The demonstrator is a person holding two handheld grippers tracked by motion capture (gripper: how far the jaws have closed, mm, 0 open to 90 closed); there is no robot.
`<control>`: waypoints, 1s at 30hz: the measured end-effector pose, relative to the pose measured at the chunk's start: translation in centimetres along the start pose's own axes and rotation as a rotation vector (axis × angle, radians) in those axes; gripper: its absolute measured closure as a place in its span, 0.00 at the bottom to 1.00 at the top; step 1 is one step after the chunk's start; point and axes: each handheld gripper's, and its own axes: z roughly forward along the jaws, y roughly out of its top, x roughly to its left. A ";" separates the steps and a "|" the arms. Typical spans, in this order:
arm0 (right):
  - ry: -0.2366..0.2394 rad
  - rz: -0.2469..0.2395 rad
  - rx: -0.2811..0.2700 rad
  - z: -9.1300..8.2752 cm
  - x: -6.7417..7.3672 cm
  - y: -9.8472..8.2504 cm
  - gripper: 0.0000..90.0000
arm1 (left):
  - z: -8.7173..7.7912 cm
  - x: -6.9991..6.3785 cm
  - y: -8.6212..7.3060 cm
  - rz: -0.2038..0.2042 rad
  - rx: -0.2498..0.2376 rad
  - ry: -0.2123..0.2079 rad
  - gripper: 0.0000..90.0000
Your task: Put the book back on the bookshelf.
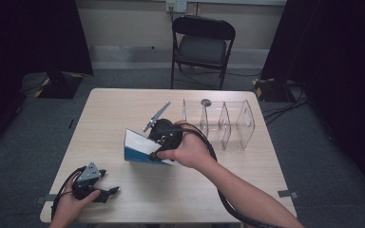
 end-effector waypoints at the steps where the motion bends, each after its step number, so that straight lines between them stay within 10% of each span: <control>1: 0.000 0.000 0.000 0.0 0.0 0.0 0.68 | 0.0 0.0 0.0 0.000 0.000 0.000 0.16; 30: 0.098 0.057 0.200 -1.5 -1.8 2.9 0.68 | -0.1 0.2 -0.1 0.013 0.017 -0.008 0.16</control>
